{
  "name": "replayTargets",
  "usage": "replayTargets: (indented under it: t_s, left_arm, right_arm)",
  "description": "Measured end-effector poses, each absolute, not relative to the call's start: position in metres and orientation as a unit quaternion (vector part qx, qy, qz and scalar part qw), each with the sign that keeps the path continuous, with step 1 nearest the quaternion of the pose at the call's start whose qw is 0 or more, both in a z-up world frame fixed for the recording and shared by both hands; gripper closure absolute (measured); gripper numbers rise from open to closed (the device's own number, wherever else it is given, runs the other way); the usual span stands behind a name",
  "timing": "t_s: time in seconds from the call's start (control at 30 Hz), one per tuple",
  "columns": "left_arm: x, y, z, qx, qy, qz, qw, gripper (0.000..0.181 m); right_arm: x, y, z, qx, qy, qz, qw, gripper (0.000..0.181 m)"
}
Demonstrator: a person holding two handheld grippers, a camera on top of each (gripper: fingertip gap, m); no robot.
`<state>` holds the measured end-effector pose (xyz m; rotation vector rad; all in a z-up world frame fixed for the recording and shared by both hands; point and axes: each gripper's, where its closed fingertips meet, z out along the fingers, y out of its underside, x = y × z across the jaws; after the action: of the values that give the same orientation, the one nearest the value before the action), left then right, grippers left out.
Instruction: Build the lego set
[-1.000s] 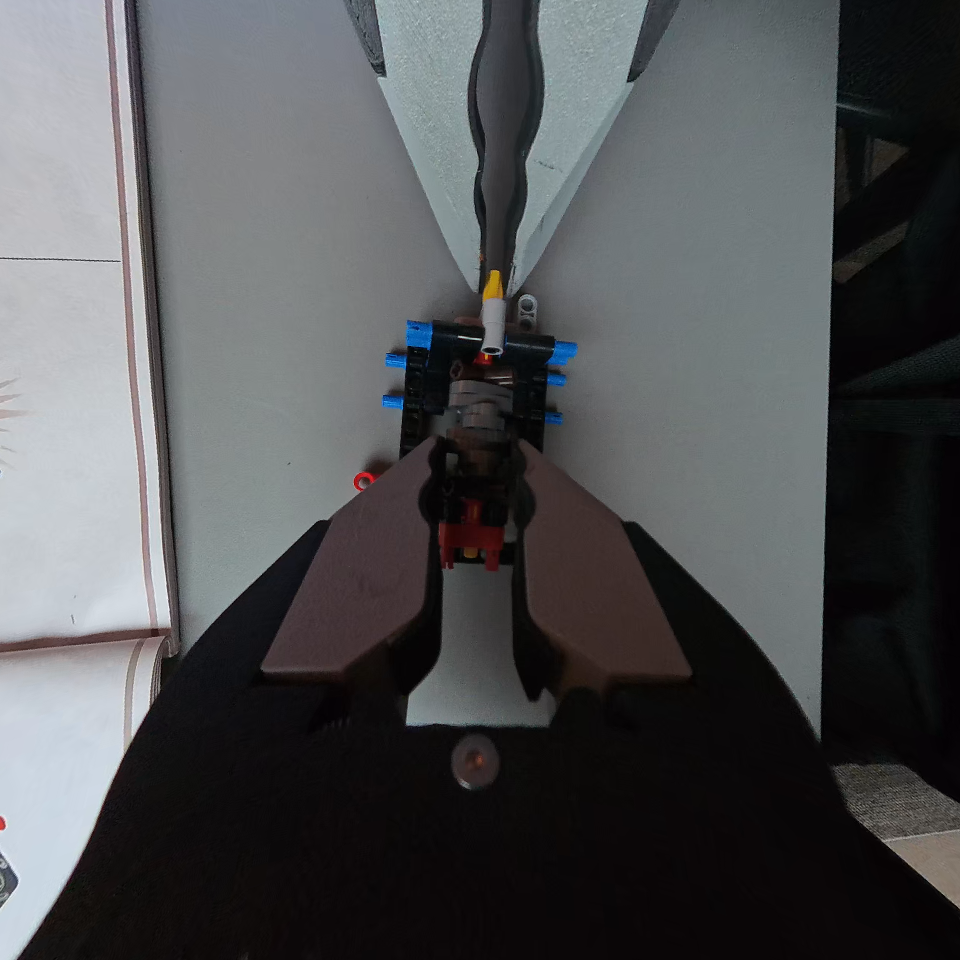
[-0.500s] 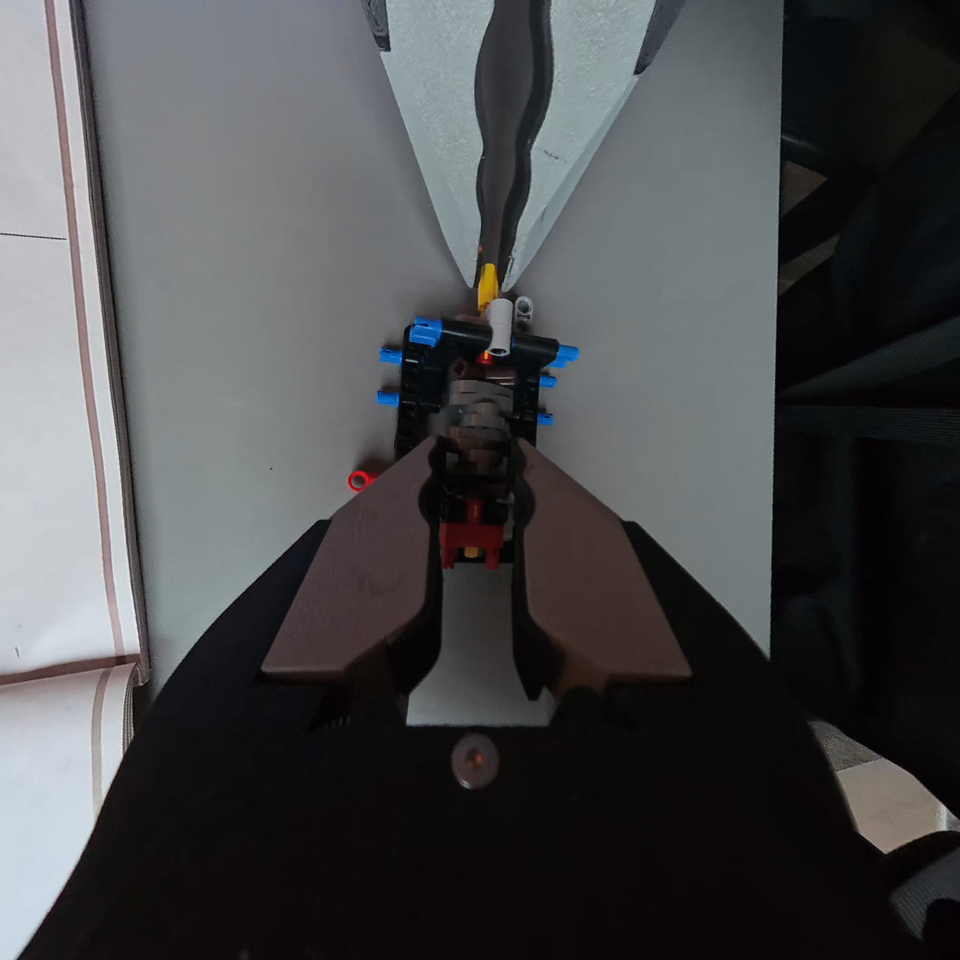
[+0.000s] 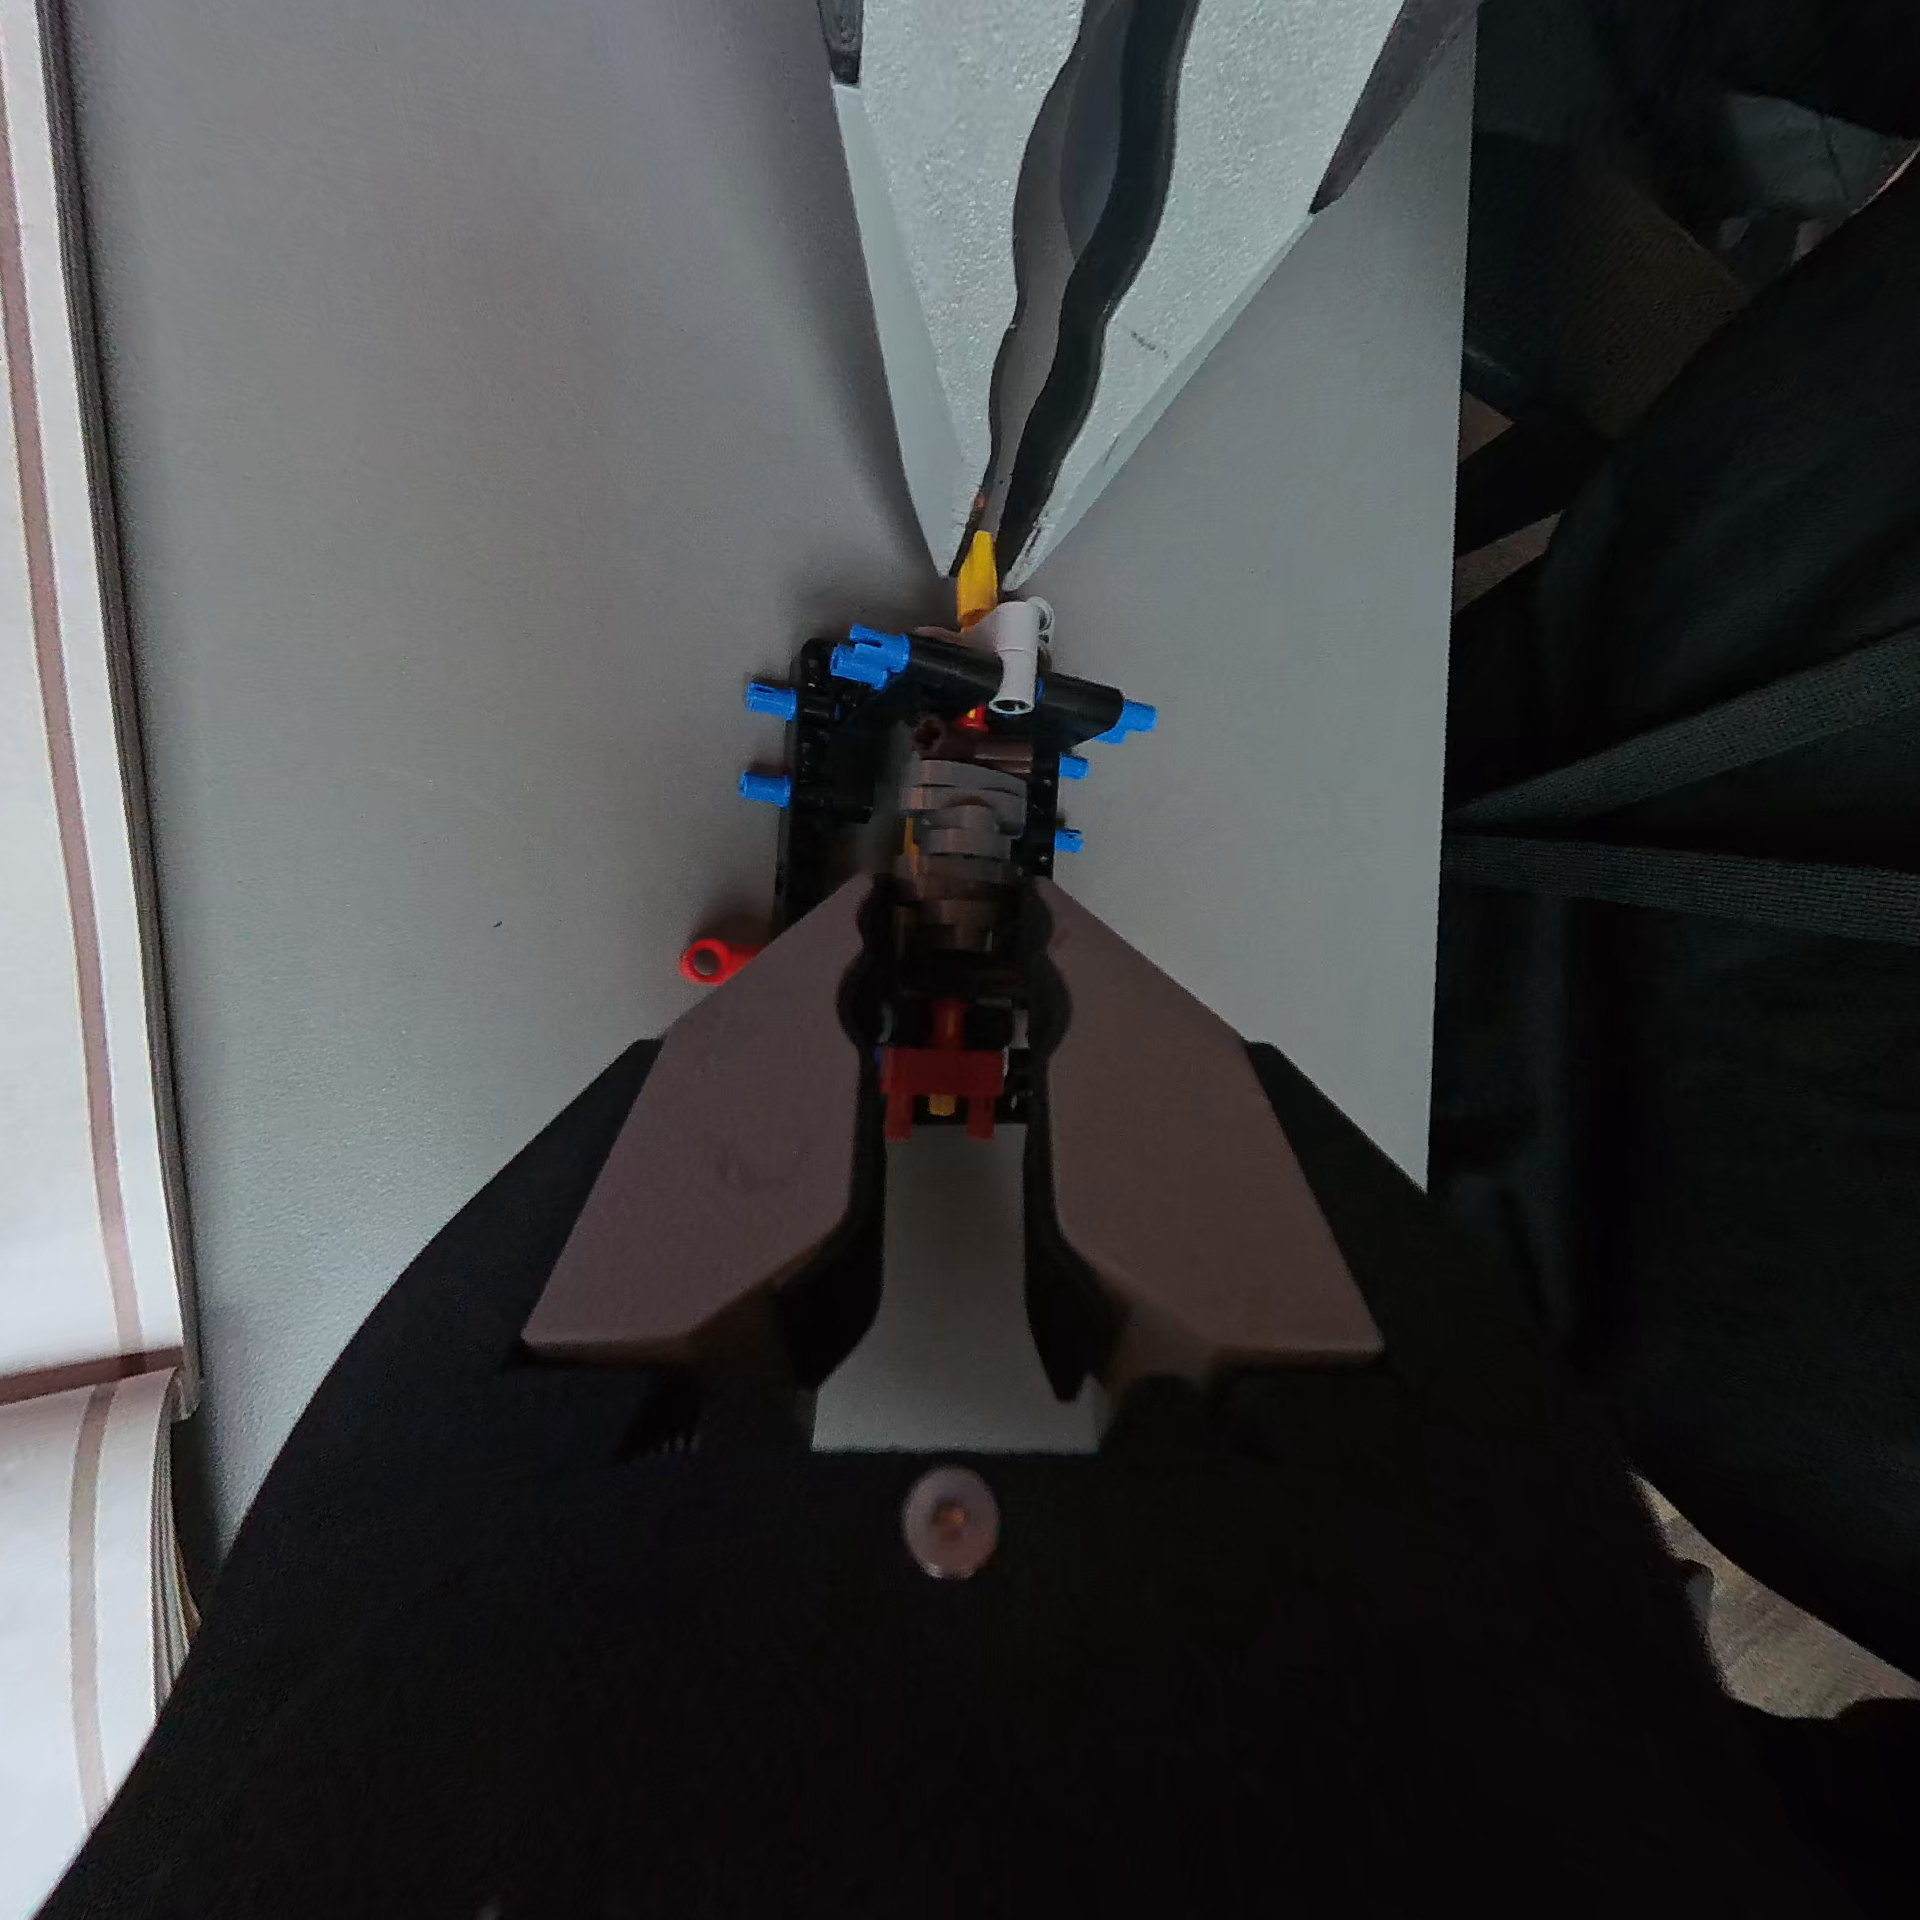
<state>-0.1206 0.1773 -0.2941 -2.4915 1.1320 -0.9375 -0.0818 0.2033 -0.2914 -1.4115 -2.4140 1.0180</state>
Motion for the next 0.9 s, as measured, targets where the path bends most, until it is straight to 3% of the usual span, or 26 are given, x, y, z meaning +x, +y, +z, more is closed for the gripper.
replayTargets:
  t_s: [0.73, 0.9]
  left_arm:
    - [-0.115, 0.177, -0.294, -0.861, 0.374, -0.333, 0.088, 0.160]
    - [-0.111, 0.177, -0.295, -0.864, 0.373, -0.332, 0.063, 0.160]
  right_arm:
    - [-0.081, 0.208, -0.293, -0.382, -0.895, 0.178, 0.143, 0.179]
    - [-0.075, 0.208, -0.295, -0.368, -0.914, 0.133, 0.106, 0.179]
